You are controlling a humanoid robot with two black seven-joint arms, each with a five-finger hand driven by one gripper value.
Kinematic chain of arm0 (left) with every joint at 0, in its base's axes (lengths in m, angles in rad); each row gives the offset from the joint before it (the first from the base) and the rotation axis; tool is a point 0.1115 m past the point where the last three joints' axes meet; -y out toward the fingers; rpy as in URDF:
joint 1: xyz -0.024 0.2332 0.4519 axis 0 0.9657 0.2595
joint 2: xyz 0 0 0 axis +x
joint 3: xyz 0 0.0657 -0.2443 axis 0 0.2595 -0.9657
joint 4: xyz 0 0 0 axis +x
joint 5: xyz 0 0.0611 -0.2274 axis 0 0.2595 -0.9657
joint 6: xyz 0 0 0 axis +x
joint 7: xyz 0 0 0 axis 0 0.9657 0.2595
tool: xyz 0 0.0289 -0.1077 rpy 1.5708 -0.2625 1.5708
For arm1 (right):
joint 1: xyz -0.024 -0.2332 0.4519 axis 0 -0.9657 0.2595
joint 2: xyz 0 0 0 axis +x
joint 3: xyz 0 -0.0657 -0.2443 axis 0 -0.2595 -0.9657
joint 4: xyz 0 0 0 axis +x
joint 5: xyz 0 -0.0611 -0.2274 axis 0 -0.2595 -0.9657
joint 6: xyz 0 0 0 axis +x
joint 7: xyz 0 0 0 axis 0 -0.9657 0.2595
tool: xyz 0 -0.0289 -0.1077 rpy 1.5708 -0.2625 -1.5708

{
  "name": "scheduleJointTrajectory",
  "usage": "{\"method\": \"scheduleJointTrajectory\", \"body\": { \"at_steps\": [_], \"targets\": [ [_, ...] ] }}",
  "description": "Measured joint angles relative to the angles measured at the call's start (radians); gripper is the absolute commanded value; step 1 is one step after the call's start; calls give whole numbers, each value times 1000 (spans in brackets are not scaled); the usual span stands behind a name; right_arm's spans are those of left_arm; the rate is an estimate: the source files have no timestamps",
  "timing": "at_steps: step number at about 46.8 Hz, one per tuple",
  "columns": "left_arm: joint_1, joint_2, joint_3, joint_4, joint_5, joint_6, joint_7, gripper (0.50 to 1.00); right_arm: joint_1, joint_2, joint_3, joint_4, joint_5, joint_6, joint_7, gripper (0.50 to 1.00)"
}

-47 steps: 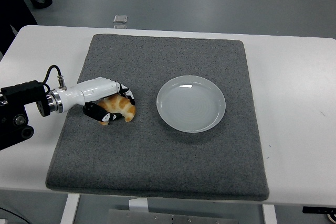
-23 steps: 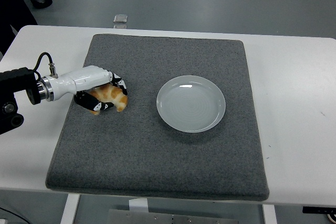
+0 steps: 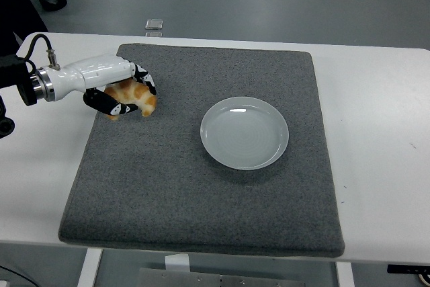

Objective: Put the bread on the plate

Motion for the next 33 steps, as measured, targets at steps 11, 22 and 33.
{"method": "scheduleJointTrajectory", "body": {
  "at_steps": [11, 22, 33],
  "targets": [
    [-102, 14, -3, -6, -48, -63, -1, 500, 0, 0, 0, 0, 0, 0, 0, 930],
    [-199, 3, -23, -1, -91, -135, -1, 500, 0, 0, 0, 0, 0, 0, 0, 930],
    [-254, -70, -23, 1, -94, -144, 2, 500, 0, 0, 0, 0, 0, 0, 0, 930]
  ]
}}
